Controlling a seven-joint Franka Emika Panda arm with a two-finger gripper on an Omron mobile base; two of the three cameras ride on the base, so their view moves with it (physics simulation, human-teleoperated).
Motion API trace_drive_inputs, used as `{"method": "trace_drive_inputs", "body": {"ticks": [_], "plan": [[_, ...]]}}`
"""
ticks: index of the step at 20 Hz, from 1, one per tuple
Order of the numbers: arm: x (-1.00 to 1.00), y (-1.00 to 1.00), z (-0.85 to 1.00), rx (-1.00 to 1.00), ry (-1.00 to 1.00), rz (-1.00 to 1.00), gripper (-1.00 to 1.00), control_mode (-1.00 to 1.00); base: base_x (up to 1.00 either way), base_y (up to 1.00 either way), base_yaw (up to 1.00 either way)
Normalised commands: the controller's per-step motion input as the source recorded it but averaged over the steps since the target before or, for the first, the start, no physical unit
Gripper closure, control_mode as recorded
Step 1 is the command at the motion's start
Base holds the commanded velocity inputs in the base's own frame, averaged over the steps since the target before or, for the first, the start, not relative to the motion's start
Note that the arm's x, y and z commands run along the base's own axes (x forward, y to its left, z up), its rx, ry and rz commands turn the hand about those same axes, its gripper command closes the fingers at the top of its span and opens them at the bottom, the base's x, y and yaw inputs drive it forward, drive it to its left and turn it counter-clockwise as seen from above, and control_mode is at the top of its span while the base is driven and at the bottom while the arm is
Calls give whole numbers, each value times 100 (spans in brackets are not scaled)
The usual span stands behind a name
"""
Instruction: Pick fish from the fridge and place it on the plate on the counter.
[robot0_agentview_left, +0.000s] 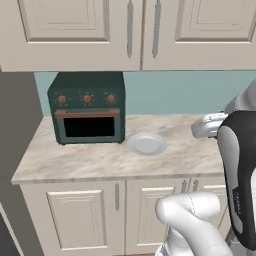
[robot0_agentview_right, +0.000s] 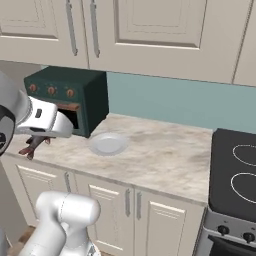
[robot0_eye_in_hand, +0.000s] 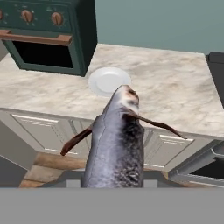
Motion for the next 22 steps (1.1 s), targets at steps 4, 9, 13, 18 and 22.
{"method": "trace_drive_inputs", "body": {"ticks": [4,9,13,18,22], "plan": [[0,0,0,0,0,0,100,100,16,3,-18],[0,0,0,0,0,0,100,100,18,5,-17],[0,0,0,0,0,0,100,100,35,28,-10],[0,0,0,0,0,0,100,100,43,15,-5],[0,0,0,0,0,0,100,100,45,0,-3]]}}
